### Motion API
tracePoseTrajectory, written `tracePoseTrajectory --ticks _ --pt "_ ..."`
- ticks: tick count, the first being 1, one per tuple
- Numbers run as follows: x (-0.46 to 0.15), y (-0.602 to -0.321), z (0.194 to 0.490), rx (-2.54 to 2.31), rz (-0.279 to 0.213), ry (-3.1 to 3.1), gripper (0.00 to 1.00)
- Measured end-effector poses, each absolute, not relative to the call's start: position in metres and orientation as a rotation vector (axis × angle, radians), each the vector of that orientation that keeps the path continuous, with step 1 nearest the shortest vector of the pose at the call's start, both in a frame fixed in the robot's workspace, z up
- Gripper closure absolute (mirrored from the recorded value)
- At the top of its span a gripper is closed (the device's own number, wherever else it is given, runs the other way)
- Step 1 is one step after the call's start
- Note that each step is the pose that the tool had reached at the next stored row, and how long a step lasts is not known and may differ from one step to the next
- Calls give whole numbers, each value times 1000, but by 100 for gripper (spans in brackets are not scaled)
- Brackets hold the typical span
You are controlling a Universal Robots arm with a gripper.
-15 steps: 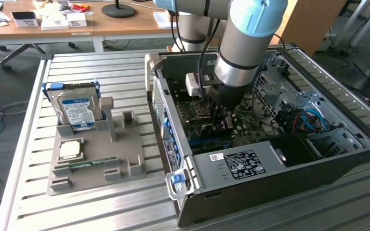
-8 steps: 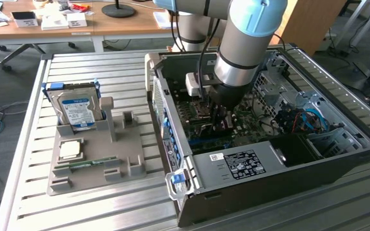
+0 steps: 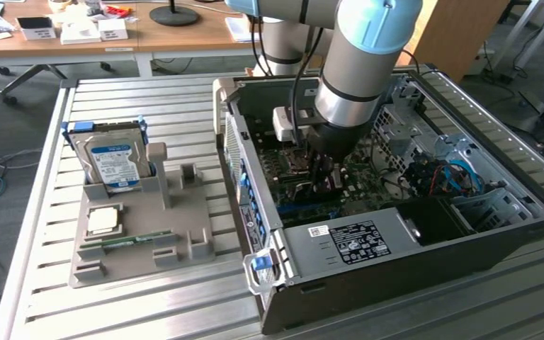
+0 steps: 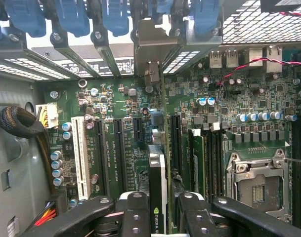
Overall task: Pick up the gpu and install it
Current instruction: 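Insert the gpu into the slot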
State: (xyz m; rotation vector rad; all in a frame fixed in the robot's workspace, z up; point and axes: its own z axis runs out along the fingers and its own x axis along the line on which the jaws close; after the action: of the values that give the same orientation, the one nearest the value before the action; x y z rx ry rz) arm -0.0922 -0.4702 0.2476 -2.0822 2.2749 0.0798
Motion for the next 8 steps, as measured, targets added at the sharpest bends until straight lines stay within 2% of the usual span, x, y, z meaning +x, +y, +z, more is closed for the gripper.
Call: tracePoseTrajectory --ticks 8 --pt "-92 -470 248 -2082 80 2275 73"
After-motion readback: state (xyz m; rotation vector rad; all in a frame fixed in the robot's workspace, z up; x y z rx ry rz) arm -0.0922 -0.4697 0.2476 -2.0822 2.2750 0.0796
